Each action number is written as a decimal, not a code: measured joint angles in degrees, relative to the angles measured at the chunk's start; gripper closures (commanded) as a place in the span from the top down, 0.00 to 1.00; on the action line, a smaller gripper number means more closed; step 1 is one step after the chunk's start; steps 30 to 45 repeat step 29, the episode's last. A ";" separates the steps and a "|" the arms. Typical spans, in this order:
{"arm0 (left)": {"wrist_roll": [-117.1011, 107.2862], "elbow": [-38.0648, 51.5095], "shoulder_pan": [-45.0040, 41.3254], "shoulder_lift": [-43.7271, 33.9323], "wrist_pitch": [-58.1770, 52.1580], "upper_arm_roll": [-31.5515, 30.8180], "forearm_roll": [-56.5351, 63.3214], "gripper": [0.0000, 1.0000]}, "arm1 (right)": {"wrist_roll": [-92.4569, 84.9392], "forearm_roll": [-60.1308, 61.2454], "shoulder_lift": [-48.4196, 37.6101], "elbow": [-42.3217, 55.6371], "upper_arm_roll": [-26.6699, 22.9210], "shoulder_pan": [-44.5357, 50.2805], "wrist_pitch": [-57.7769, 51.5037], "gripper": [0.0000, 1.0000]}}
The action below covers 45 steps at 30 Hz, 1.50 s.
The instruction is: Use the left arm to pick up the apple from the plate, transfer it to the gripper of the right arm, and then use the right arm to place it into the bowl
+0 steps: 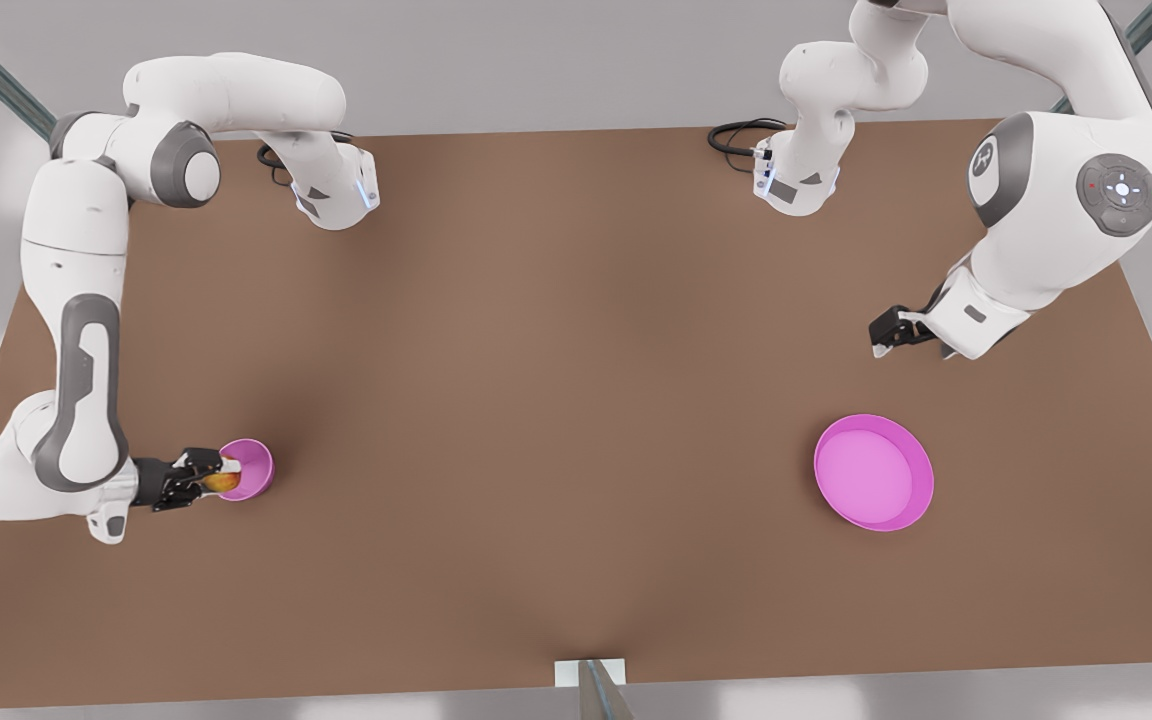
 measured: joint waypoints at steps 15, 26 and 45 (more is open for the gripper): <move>-2.93 3.23 0.69 2.25 0.17 0.03 0.10 1.00 | 11.16 -23.15 -31.79 -0.71 5.28 18.66 -6.10 0.93; -1.23 3.58 1.68 1.95 -0.75 0.05 -0.10 1.00 | 35.87 -30.82 -35.31 -2.63 5.38 19.19 -10.29 1.00; -0.91 3.58 1.72 1.95 -0.82 0.05 -0.05 1.00 | 40.65 -30.13 -35.22 -2.65 5.37 18.80 -10.22 1.00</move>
